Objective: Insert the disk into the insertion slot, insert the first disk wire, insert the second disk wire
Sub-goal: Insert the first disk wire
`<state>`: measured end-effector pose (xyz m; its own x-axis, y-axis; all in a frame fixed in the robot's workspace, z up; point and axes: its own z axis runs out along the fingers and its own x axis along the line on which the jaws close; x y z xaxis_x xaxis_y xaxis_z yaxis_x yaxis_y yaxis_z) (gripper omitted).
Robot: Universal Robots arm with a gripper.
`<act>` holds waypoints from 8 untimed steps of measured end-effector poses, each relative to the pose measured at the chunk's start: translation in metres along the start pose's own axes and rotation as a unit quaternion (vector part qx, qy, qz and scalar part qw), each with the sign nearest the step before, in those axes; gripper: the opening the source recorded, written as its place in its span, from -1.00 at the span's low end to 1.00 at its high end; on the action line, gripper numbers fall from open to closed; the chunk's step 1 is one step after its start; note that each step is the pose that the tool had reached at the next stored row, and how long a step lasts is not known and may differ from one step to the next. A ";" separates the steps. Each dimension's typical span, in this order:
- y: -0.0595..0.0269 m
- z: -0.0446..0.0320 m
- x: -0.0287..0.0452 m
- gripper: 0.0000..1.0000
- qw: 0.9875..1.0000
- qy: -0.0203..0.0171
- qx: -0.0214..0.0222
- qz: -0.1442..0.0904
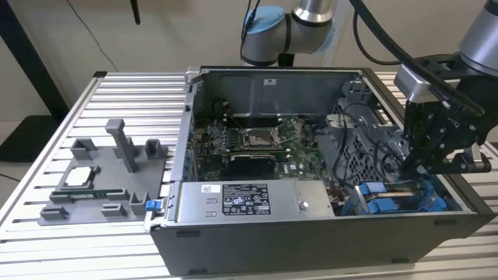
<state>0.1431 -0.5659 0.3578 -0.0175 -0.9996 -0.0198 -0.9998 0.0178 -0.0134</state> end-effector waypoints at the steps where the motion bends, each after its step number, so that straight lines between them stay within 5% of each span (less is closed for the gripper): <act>1: -0.0005 0.0003 0.0003 -1.00 1.000 0.000 0.000 0.000; 8: -0.0031 0.0028 0.0015 -1.00 1.000 0.000 0.000 0.000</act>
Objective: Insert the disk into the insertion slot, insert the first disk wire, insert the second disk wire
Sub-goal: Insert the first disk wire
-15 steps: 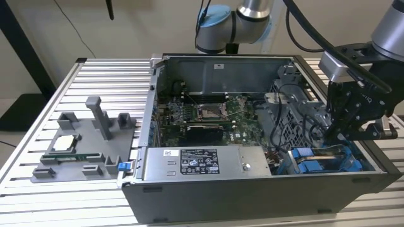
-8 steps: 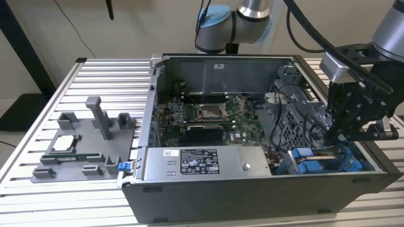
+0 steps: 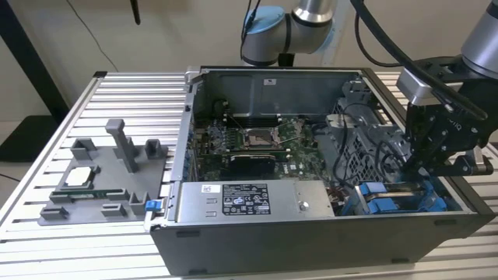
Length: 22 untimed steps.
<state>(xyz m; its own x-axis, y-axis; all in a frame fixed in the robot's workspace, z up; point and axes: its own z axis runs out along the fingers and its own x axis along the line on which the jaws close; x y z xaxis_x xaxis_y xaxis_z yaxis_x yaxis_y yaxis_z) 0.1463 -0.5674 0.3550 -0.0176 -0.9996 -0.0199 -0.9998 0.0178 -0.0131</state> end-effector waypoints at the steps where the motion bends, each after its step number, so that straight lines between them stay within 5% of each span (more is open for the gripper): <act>1: -0.0006 0.0005 0.0002 -1.00 1.000 0.000 0.000 0.000; 22: -0.0089 0.0113 0.0006 -1.00 1.000 0.000 0.001 0.000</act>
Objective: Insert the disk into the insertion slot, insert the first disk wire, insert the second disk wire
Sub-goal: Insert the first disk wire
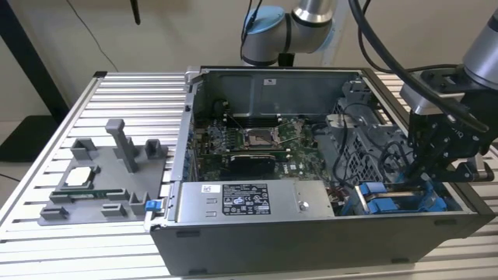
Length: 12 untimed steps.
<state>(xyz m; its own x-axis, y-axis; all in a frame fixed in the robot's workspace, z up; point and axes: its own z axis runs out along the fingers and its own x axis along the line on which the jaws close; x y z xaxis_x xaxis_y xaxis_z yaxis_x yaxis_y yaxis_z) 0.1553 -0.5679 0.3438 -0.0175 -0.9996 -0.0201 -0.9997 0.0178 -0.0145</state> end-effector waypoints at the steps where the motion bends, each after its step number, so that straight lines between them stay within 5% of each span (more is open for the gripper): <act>1: -0.0001 0.0002 -0.0001 -1.00 1.000 0.000 0.000 0.000; 12: -0.0004 0.0004 -0.0014 -1.00 1.000 0.000 0.002 0.000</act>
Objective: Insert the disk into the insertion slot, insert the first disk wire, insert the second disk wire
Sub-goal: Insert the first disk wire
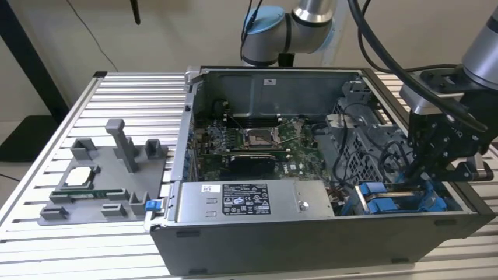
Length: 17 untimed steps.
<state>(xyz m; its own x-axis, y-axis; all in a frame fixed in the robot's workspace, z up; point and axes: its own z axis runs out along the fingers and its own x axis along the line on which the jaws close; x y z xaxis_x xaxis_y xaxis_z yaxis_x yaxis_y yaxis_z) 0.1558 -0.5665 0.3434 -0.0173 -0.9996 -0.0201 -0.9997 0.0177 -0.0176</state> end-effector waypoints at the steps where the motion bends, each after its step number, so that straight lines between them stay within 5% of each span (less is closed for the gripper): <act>1: 0.0000 0.0001 -0.0002 -1.00 1.000 0.000 0.000 0.000; 9: 0.0001 0.0009 -0.0020 -1.00 1.000 0.000 0.005 0.000; 17: 0.0018 0.0011 -0.0024 -1.00 1.000 0.000 0.005 0.000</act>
<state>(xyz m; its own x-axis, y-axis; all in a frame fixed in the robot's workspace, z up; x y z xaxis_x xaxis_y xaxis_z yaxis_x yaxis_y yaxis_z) 0.1541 -0.5640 0.3423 -0.0173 -0.9996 -0.0203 -0.9995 0.0178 -0.0279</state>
